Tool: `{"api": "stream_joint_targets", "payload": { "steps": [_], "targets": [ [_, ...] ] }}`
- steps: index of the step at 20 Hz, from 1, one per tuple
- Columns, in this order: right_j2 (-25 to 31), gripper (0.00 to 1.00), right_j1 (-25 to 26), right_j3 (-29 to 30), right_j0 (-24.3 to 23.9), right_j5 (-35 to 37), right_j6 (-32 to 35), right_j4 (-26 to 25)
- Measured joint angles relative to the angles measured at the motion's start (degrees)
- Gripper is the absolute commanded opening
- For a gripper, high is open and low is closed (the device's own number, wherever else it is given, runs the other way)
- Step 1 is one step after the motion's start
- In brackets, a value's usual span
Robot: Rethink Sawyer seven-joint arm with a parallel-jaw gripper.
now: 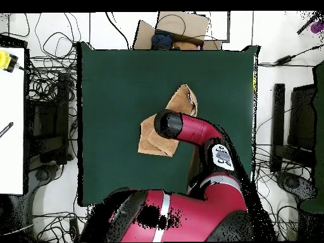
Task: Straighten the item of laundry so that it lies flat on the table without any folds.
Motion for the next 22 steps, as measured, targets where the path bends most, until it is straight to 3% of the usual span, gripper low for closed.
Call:
{"api": "stream_joint_targets", "payload": {
  "steps": [16,22],
  "targets": [
    [0.37,1.00,0.18,-0.06,-0.38,-0.06,0.00,0.00],
    [3.05,1.00,0.46,0.02,-3.06,-0.62,0.00,-0.82]
  ]
}}
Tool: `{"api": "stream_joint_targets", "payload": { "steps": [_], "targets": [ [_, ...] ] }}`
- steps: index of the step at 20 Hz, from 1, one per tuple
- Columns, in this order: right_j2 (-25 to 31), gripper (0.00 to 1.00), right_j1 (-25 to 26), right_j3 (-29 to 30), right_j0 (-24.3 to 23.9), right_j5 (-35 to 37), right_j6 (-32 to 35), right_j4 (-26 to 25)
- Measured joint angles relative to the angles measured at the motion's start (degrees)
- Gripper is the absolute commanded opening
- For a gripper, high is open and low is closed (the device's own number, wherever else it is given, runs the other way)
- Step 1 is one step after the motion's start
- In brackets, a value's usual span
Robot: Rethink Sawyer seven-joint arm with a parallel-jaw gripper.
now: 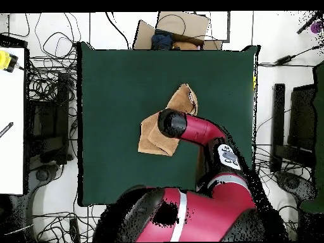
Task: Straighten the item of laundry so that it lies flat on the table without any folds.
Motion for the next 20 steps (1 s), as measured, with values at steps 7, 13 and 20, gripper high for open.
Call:
{"api": "stream_joint_targets", "payload": {
  "steps": [7,13,20],
  "targets": [
    [1.36,0.00,-0.24,0.21,-0.79,-1.24,0.01,-2.00],
    [1.39,0.00,-0.25,0.24,-0.79,-1.38,0.01,-2.20],
    [1.38,0.00,-0.25,0.23,-0.77,-1.38,0.01,-2.21]
  ]
}}
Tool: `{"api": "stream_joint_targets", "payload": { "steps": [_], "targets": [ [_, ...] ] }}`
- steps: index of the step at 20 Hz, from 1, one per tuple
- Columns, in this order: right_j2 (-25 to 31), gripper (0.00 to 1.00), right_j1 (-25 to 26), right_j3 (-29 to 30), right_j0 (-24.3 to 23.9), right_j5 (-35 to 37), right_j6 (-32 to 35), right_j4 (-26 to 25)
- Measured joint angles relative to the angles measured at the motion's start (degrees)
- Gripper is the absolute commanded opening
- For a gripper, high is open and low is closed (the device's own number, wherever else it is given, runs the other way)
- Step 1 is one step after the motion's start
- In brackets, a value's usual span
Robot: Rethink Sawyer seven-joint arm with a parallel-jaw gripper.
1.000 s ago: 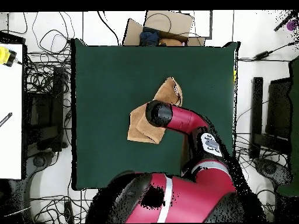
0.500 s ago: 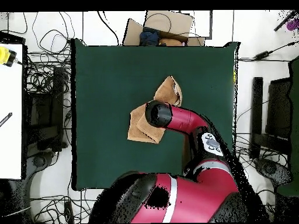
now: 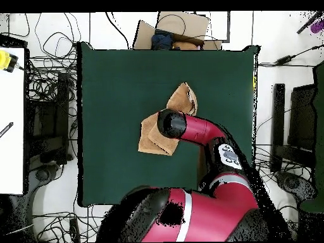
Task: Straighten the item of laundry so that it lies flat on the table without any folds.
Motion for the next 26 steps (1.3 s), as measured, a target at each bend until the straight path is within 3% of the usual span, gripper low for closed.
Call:
{"api": "stream_joint_targets", "payload": {
  "steps": [15,26],
  "targets": [
    [-1.97,0.00,-1.68,0.70,2.46,0.63,-0.01,-0.02],
    [-5.70,0.00,-8.67,-1.59,10.40,22.87,-0.01,-0.05]
  ]
}}
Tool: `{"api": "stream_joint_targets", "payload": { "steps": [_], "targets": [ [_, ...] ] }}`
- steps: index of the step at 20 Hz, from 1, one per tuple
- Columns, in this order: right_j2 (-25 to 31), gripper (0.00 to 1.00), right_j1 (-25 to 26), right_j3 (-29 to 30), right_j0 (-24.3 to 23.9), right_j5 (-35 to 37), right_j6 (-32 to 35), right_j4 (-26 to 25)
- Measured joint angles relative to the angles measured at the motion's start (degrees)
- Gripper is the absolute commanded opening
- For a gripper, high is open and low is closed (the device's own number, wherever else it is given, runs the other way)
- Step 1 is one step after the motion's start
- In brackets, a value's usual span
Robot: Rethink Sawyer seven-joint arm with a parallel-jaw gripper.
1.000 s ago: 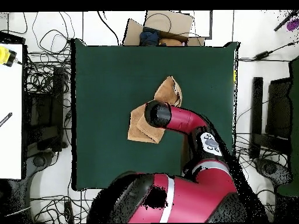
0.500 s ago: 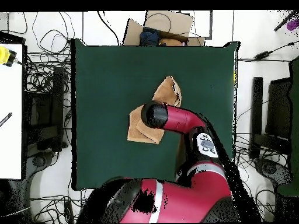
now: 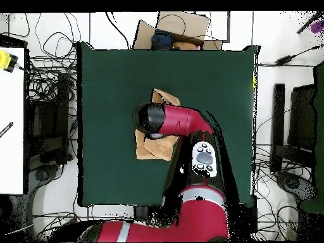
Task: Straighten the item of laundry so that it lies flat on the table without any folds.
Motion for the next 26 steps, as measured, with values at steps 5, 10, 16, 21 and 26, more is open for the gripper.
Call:
{"api": "stream_joint_targets", "payload": {
  "steps": [5,10,16,21,26],
  "targets": [
    [-0.08,0.00,-2.04,-0.66,0.11,5.23,0.00,0.04],
    [-0.10,0.00,-2.58,-0.66,-0.91,5.23,0.00,0.04],
    [-0.09,0.00,-2.63,-0.41,-1.56,5.24,0.00,0.02],
    [0.42,0.00,-2.29,-1.34,-5.34,5.49,0.00,0.00],
    [1.39,0.00,0.27,-7.67,-12.74,9.70,-0.33,-0.88]
  ]
}}
